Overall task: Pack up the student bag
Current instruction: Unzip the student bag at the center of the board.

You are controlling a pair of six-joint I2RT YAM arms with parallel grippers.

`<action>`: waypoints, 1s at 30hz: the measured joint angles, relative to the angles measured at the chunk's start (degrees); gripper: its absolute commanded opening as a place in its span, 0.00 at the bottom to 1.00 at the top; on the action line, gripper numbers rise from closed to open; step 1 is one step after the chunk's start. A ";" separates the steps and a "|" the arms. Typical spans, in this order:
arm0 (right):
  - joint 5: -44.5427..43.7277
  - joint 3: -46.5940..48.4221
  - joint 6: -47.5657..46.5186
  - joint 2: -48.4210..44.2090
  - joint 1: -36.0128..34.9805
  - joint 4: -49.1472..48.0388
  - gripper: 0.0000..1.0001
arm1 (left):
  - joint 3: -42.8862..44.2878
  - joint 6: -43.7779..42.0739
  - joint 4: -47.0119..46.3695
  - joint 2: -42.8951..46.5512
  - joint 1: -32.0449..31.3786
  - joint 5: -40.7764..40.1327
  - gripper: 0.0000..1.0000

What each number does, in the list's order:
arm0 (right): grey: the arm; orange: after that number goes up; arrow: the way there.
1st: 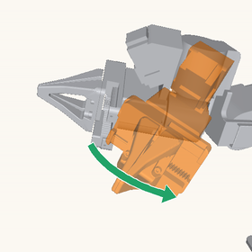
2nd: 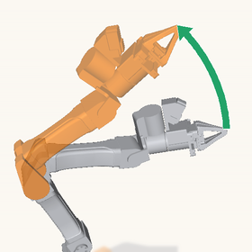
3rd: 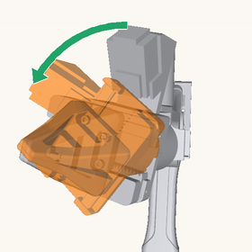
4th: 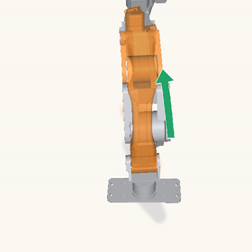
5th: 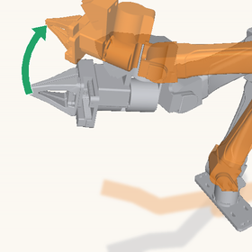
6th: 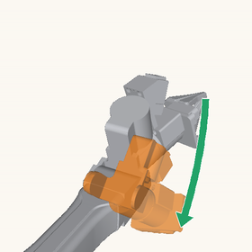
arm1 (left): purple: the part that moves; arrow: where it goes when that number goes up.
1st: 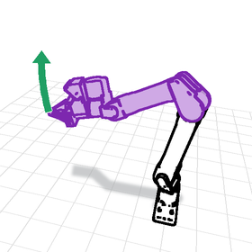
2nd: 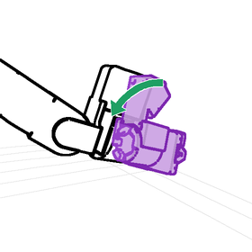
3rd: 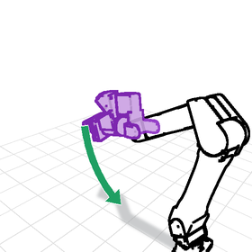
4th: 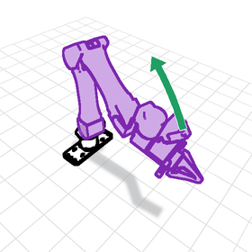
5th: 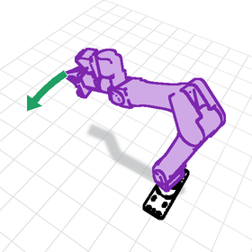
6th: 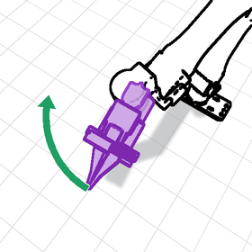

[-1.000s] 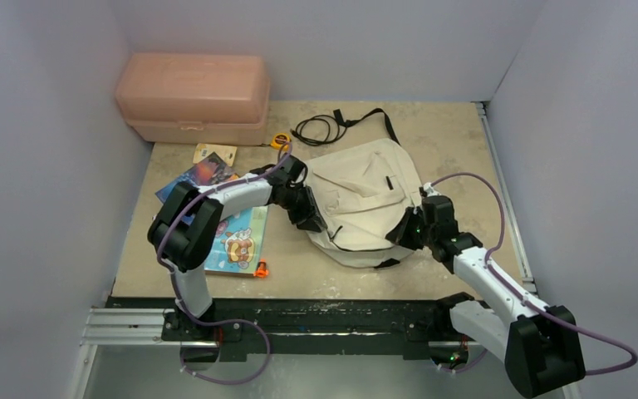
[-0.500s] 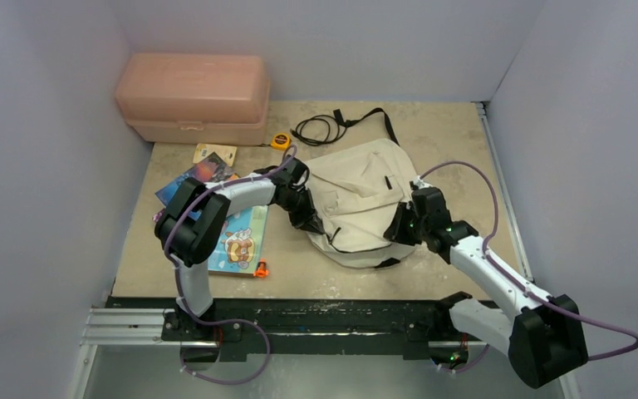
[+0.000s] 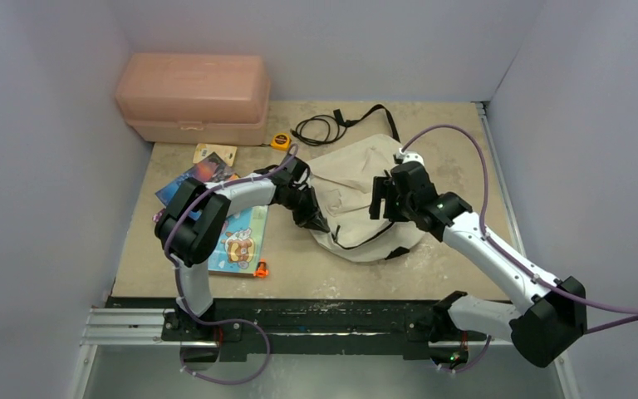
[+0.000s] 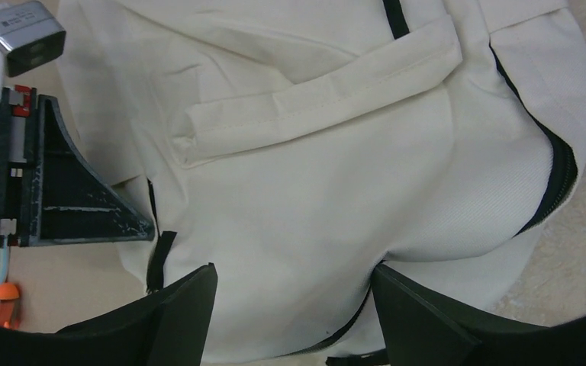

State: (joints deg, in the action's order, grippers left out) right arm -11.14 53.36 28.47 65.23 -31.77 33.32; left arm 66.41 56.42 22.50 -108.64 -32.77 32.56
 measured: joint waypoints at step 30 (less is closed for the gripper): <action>7.28 4.11 18.88 13.11 -12.50 -5.86 0.49 | -4.44 6.75 -11.89 2.25 3.82 9.25 0.00</action>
State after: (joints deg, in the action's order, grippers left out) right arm -3.86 57.47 47.35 78.35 -44.27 27.46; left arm 61.98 63.18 10.61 -106.39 -28.95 41.80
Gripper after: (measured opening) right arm 0.503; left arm 0.003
